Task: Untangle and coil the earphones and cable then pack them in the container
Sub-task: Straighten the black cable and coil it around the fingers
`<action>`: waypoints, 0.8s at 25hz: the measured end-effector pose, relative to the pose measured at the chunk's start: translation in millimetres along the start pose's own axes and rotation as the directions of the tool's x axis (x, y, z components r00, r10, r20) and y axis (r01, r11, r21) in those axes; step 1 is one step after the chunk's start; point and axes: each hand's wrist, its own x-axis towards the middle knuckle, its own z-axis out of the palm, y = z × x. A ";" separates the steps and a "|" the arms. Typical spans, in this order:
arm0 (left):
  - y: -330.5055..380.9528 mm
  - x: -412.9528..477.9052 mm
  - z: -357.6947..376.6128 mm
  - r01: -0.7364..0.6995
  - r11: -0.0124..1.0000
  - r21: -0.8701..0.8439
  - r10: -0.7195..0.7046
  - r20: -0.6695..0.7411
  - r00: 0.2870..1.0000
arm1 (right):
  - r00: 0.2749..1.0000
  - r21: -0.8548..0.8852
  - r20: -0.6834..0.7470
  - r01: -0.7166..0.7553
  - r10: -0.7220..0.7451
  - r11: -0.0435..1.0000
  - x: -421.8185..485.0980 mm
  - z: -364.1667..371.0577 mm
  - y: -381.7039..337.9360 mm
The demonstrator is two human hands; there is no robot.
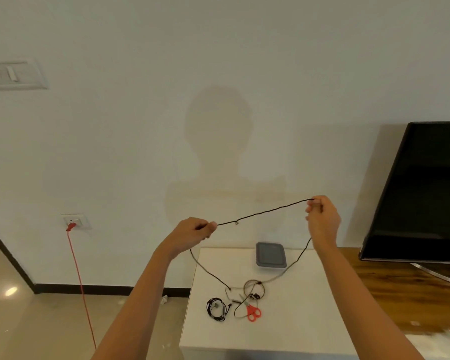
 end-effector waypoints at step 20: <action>-15.4 -9.8 -20.5 -0.074 0.997 -0.024 0.073 -0.039 0.997 | 0.924 0.101 0.382 -0.070 0.026 0.992 -21.3 3.5 1.2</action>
